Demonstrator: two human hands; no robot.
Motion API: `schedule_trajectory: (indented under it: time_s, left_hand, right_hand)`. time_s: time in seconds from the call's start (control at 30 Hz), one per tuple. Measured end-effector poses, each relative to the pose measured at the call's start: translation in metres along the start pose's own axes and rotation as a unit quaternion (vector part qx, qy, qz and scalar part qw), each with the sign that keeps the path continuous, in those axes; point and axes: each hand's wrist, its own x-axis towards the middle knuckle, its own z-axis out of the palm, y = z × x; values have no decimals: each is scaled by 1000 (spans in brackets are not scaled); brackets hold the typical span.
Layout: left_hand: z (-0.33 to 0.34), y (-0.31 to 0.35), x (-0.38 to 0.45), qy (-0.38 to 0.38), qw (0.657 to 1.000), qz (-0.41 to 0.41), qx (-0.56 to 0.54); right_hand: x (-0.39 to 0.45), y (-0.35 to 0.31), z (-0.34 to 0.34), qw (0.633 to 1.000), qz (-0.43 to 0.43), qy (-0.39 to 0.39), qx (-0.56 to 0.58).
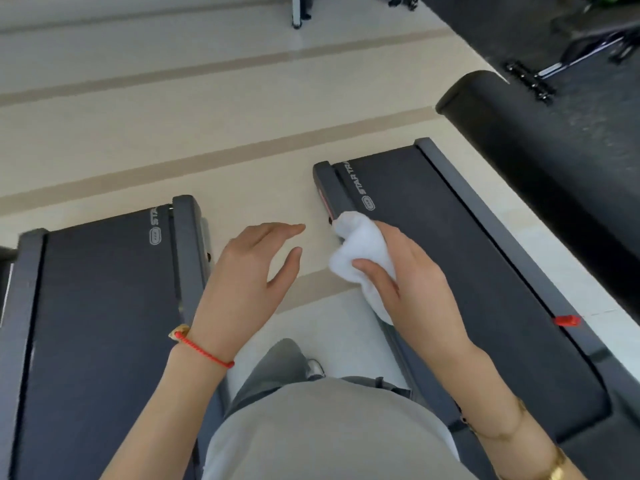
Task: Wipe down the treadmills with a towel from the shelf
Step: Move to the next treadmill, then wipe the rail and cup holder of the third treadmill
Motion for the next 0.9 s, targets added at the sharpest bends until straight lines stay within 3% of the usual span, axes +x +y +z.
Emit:
schedule_trajectory:
  time_s: [0.2, 0.47, 0.67, 0.9]
  left_hand:
    - [24, -2, 93, -55, 993, 98, -29]
    - [49, 15, 229, -128, 959, 239, -79]
    - [70, 37, 306, -189, 922, 320, -106]
    - [99, 57, 363, -223, 887, 382, -133]
  right_hand:
    - [34, 4, -23, 991, 70, 111, 6]
    - [100, 14, -56, 954, 152, 257, -36]
    - [135, 16, -86, 907, 206, 358, -82]
    - [150, 22, -122, 829, 233, 425, -278]
